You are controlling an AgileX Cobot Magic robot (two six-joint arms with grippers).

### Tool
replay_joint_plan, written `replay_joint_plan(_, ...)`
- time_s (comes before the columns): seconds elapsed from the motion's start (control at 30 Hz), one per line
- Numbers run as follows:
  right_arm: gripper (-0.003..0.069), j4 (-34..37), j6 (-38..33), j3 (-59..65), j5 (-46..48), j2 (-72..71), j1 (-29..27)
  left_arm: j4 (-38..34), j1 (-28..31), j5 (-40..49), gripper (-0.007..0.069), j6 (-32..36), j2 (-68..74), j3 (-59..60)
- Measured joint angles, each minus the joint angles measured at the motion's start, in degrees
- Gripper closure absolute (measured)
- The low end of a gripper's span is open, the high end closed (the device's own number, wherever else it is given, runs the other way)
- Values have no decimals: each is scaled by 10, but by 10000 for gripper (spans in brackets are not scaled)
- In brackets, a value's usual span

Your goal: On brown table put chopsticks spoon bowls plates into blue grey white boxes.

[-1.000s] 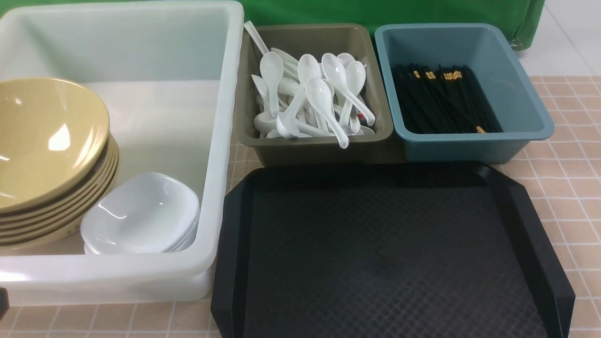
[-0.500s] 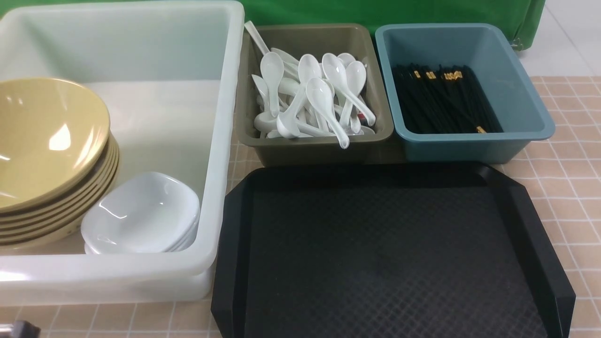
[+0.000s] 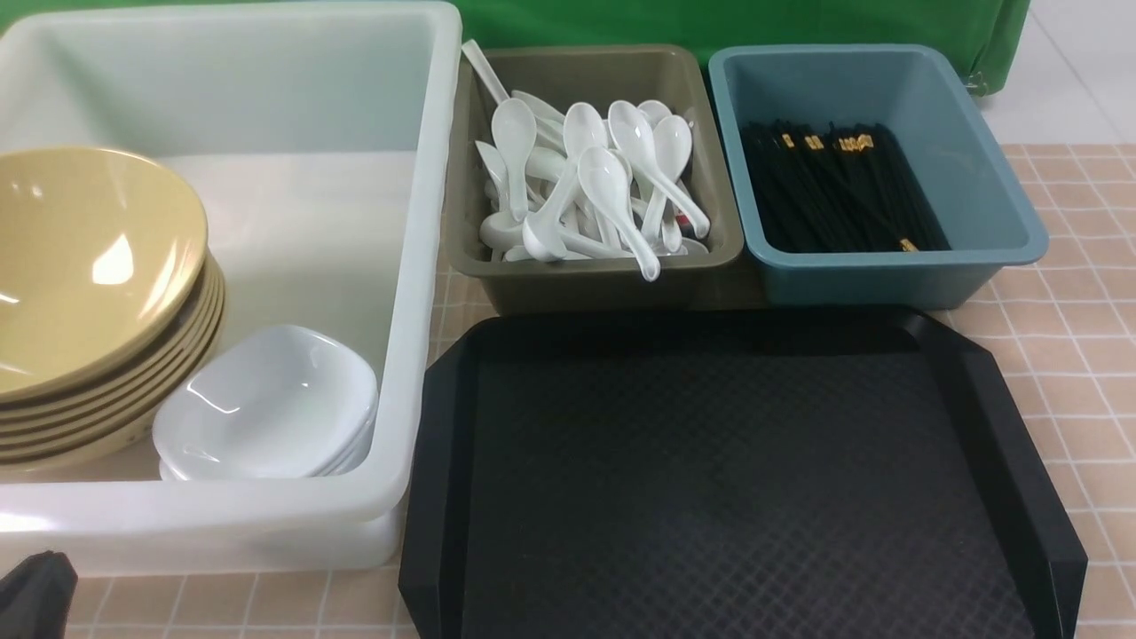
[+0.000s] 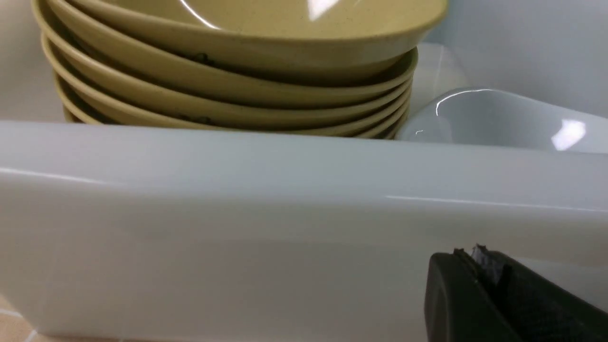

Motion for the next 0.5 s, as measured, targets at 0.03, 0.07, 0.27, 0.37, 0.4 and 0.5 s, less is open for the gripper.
replay_joint_plan(0.03,582,0,0,0,0,0,0,0,0,0,623,3,0,0)
replay_joint_plan(0.07,582,0,0,0,0,0,0,0,0,0,623,4,0,0)
replay_joint_plan(0.27,577,0,0,0,0,0,0,0,0,0,623,5,0,0)
replay_joint_plan(0.37,572,0,0,0,1,0,0,0,0,0,623,5,0,0)
replay_joint_plan(0.4,571,0,0,0,1,0,0,0,0,0,623,5,0,0)
replay_joint_plan(0.5,569,0,0,0,1,0,0,0,0,0,623,5,0,0)
